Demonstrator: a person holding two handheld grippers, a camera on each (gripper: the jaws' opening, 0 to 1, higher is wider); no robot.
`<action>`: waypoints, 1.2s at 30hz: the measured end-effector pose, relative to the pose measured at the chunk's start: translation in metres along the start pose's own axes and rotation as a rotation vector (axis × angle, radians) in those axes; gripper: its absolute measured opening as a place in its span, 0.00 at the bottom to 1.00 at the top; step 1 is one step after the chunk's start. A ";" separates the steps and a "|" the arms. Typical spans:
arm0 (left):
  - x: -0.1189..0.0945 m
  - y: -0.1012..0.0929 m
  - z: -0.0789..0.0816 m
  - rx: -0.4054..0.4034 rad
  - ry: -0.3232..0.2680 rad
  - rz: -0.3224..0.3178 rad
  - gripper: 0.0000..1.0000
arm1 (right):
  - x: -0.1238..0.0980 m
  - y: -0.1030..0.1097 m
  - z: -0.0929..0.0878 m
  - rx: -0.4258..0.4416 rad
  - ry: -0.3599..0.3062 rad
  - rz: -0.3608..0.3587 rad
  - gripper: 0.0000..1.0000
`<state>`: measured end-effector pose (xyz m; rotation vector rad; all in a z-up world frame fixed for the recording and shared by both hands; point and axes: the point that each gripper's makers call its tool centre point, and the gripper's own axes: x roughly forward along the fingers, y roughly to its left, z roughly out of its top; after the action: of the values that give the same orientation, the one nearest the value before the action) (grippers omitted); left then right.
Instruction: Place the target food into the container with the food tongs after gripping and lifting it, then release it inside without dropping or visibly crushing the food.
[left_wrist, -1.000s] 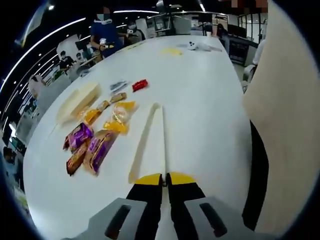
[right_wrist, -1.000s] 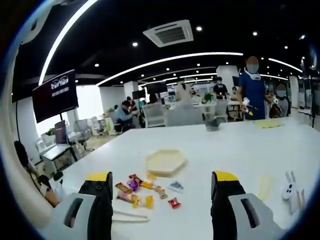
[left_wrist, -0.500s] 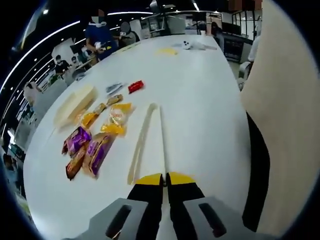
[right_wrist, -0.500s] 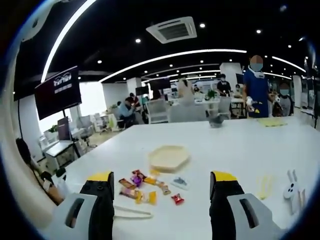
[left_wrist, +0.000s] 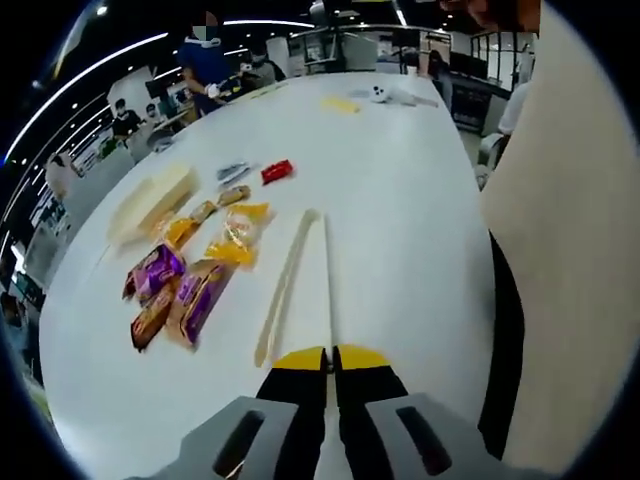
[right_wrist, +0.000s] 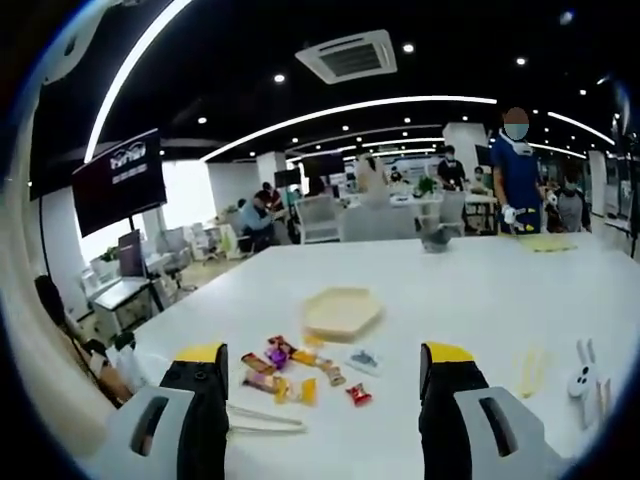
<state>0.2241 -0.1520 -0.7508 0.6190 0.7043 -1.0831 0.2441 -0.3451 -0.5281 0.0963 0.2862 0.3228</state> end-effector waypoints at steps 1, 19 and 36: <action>-0.004 0.001 0.003 -0.004 -0.015 -0.002 0.00 | 0.000 0.000 0.000 0.001 0.001 0.001 0.80; -0.053 0.010 0.048 -0.038 -0.153 -0.051 0.00 | 0.016 0.017 -0.003 -0.011 0.025 0.112 0.79; -0.092 0.009 0.076 -0.006 -0.247 -0.130 0.00 | 0.020 0.043 0.000 -0.042 0.050 0.305 0.79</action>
<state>0.2203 -0.1541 -0.6310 0.4293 0.5383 -1.2531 0.2498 -0.2981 -0.5275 0.0911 0.3146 0.6347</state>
